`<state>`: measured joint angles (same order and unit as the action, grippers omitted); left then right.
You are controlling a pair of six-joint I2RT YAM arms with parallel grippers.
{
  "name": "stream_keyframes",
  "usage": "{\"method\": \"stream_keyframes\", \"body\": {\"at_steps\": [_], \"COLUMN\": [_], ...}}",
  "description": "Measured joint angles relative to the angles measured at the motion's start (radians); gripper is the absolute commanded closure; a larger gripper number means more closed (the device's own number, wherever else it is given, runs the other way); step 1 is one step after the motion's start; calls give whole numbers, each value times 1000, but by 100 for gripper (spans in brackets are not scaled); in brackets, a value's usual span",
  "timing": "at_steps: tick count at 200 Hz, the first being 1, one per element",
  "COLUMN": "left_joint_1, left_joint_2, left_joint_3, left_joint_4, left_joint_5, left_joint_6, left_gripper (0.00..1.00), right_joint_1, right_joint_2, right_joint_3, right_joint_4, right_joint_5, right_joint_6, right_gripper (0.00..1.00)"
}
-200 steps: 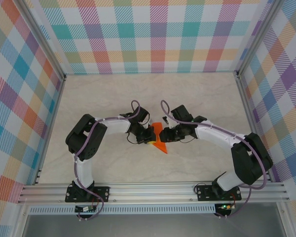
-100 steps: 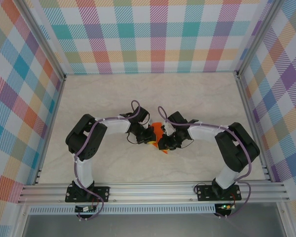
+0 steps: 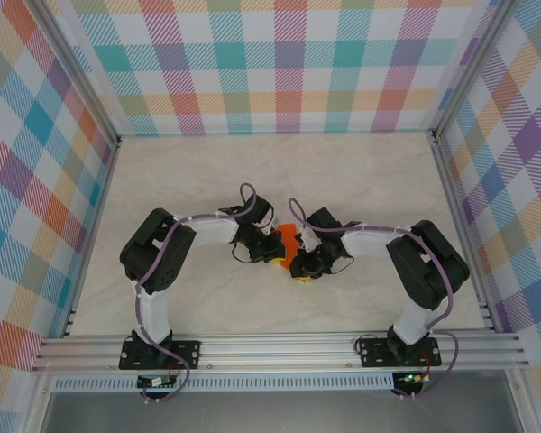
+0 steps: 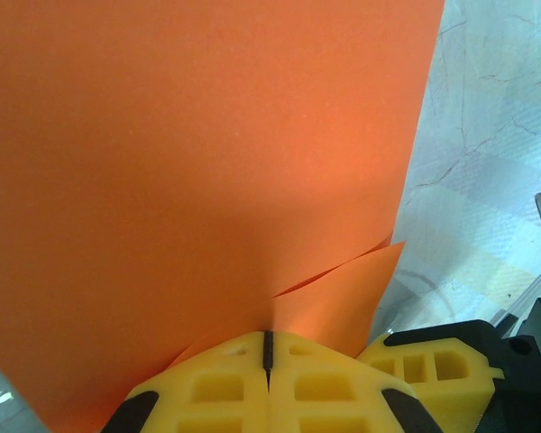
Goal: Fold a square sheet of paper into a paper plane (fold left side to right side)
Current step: Third fold the triangle at the center of the table.
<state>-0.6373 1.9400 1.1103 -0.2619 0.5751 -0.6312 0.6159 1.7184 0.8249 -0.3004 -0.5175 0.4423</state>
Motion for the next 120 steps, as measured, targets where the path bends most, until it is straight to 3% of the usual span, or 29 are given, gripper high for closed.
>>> {"method": "stream_keyframes", "body": {"at_steps": [67, 120], "left_joint_1": [0, 0], "left_joint_2": [0, 0], "left_joint_3": [0, 1], "left_joint_4": [0, -1], "left_joint_5": [0, 0], "left_joint_6": [11, 15], "left_gripper": [100, 100], "right_joint_1": [-21, -21], "right_joint_2": [-18, -57], "right_joint_3": [-29, 6], "right_joint_4": [37, -74], "right_joint_5": [-21, 47], "right_joint_6": [17, -28], "right_gripper": [79, 81]}}
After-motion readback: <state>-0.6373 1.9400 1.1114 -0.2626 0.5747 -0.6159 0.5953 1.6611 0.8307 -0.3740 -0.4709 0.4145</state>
